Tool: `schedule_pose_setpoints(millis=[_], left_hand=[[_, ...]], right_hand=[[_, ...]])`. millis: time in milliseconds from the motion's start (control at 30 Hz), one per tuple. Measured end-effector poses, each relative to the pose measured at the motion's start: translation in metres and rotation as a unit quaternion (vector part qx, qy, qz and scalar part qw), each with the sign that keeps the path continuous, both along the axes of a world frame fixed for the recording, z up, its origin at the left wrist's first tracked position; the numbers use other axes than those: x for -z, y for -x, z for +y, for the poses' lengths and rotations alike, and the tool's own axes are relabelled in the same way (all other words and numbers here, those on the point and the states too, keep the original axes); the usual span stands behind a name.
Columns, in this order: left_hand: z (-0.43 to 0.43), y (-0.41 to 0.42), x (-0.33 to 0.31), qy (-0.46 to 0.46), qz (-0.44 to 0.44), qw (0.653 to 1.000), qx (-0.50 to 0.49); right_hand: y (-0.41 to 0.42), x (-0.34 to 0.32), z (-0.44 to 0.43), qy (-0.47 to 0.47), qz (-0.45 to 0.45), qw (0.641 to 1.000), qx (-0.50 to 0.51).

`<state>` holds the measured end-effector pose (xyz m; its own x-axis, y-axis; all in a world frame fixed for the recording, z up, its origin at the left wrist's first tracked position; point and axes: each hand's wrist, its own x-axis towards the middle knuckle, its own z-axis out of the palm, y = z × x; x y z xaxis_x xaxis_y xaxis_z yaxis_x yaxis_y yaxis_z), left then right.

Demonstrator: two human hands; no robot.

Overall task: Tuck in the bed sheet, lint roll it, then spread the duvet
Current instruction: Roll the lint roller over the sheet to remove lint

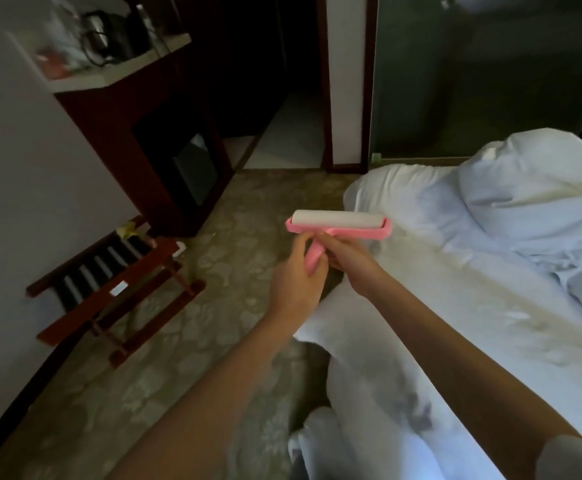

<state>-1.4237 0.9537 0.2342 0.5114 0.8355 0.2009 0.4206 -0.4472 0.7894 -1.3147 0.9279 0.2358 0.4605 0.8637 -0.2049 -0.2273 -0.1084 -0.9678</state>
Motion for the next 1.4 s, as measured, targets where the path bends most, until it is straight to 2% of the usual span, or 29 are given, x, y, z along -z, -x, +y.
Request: schedule_pose_setpoints(millis=[133, 500, 733, 967, 1100, 1267, 1400], left_hand=[[0.095, -0.026, -0.008, -0.005, 0.002, 1.000, 0.026], [0.313, -0.118, -0.016, -0.017, -0.016, 0.994, 0.104], [0.485, -0.206, -0.026, -0.017, -0.027, 0.983, 0.181], [0.607, -0.341, -0.048, -0.016, -0.034, 0.969, 0.244], [0.657, -0.434, -0.044, -0.005, -0.035, 0.957, 0.287], [0.718, -0.573, -0.046, -0.048, -0.020, 0.940, 0.337], [0.753, -0.680, -0.078, -0.090, -0.010, 0.911, 0.402]], right_hand=[[-0.024, 0.000, 0.085, -0.023, -0.029, 0.999, 0.002], [-0.111, 0.001, 0.292, 0.011, -0.016, 0.996, 0.093], [-0.192, -0.007, 0.449, -0.016, -0.034, 0.984, 0.173], [-0.303, -0.040, 0.557, -0.008, -0.057, 0.966, 0.252], [-0.389, -0.040, 0.602, 0.002, -0.041, 0.949, 0.311], [-0.512, -0.044, 0.646, 0.002, -0.047, 0.931, 0.362], [-0.611, -0.068, 0.672, -0.017, -0.051, 0.907, 0.418]])
